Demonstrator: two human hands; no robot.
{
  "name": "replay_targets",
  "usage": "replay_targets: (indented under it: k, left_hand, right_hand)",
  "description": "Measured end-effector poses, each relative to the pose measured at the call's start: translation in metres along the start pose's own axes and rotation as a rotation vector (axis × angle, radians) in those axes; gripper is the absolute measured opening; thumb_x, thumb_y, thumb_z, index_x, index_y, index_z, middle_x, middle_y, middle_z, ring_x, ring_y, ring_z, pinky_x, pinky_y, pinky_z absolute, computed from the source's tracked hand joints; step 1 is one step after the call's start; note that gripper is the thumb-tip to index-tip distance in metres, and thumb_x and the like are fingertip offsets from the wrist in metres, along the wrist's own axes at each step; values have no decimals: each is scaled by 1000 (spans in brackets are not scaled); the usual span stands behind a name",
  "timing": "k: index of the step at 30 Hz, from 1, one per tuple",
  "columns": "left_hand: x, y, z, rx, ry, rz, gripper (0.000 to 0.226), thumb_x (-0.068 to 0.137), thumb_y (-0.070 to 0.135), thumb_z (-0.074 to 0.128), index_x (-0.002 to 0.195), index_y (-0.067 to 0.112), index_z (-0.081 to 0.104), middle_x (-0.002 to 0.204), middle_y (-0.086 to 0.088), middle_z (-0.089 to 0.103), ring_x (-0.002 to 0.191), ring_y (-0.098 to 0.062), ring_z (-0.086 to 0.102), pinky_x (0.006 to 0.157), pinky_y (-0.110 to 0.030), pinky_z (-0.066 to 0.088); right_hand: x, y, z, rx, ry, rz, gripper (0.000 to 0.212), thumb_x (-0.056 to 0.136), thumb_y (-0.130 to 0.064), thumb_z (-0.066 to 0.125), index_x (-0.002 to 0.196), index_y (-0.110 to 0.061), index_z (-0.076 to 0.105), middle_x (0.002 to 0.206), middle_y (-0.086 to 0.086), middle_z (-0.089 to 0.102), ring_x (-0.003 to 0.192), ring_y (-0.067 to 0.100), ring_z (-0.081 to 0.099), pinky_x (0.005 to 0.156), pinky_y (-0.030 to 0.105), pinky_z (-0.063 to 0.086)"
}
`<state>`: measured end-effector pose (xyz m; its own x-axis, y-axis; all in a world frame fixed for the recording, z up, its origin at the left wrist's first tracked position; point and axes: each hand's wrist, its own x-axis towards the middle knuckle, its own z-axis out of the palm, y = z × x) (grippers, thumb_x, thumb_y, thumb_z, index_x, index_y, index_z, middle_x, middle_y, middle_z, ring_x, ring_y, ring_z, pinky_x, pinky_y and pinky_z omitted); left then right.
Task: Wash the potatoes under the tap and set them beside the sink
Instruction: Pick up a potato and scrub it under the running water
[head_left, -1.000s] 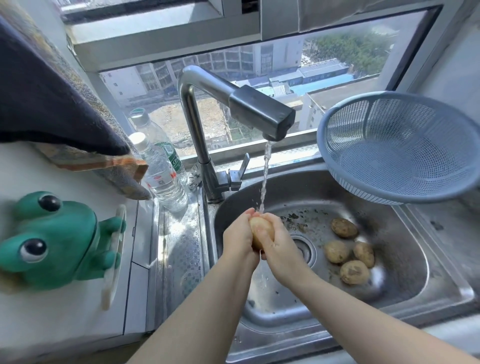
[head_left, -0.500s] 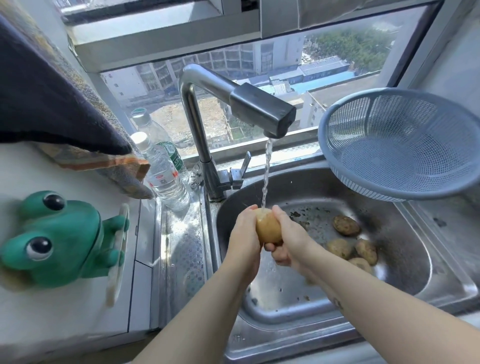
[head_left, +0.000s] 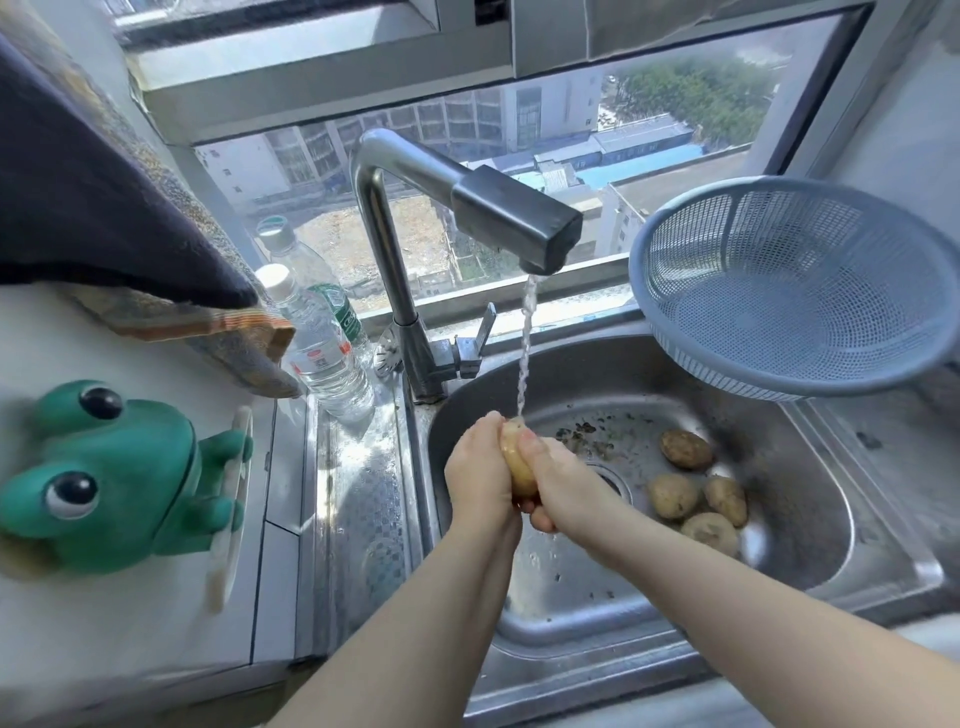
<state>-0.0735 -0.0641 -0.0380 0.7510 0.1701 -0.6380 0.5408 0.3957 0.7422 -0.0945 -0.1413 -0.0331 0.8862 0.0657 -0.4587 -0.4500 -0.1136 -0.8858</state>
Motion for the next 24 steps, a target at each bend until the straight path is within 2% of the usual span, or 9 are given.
replay_targets:
  k: [3, 5, 7, 10, 13, 15, 18, 19, 24]
  left_hand:
    - [2, 8, -2, -33, 57, -73, 22, 88, 18, 52, 69, 16, 63, 65, -7, 60, 54, -22, 54, 46, -23, 41]
    - [1, 12, -5, -27, 59, -63, 26, 91, 14, 49, 71, 16, 65, 61, -8, 62, 55, -23, 57, 52, -27, 45]
    - [-3, 11, -5, -10, 28, -47, 31, 96, 17, 43, 75, 15, 65, 50, -6, 62, 44, -20, 55, 48, -26, 43]
    - [-10, 8, -3, 31, -37, -27, 39, 101, 26, 32, 76, 14, 60, 46, -4, 59, 39, -18, 48, 41, -22, 34]
    - [-5, 2, -3, 121, -79, 88, 32, 92, 29, 37, 79, 6, 56, 70, -17, 60, 53, -21, 49, 46, -26, 35]
    - [-6, -3, -3, 202, -145, 169, 36, 82, 35, 39, 100, 9, 56, 96, -22, 63, 72, -24, 56, 56, -33, 45]
    - [-11, -12, -10, 243, -204, 222, 41, 85, 39, 45, 124, 30, 41, 116, -6, 58, 104, -20, 60, 90, -40, 51]
    - [-13, -13, -12, 254, -232, 244, 46, 83, 39, 50, 127, 32, 38, 116, -4, 58, 106, -19, 60, 92, -37, 51]
    - [-4, -2, -7, 156, -93, 146, 39, 72, 24, 70, 108, 19, 57, 102, -14, 65, 78, -23, 65, 51, -27, 49]
  right_hand:
    - [-2, 4, 0, -188, -29, -73, 62, 86, -67, 36, 116, -13, 40, 87, -2, 51, 59, 3, 45, 60, 27, 38]
    - [-2, 7, -1, -309, -9, -112, 58, 92, -55, 40, 135, -19, 28, 107, 0, 53, 74, 8, 48, 71, 27, 37]
    - [-3, 6, -1, -307, 8, -143, 52, 95, -44, 46, 138, -22, 28, 105, 1, 55, 72, 6, 50, 66, 21, 39]
    - [-1, -2, 4, 7, 65, -54, 35, 92, -34, 56, 120, -15, 48, 86, 1, 58, 58, 6, 49, 44, 15, 38]
    - [3, -10, 9, 139, 169, 28, 25, 93, -37, 54, 105, -15, 56, 77, 0, 56, 55, 9, 47, 40, 17, 36]
    - [8, -14, 6, 167, 259, 95, 26, 97, -40, 44, 96, -18, 59, 76, 2, 55, 58, 13, 48, 41, 20, 37]
    - [10, -16, -2, 170, 228, 244, 32, 101, -38, 31, 92, -18, 54, 71, 9, 51, 50, 15, 44, 35, 20, 32]
    - [8, -18, -4, 190, 189, 273, 34, 101, -38, 30, 94, -15, 53, 68, 10, 50, 46, 14, 42, 35, 20, 30]
    - [0, -12, -3, 219, -7, 143, 31, 102, -33, 30, 96, -16, 56, 66, 4, 51, 48, 12, 44, 44, 23, 31]
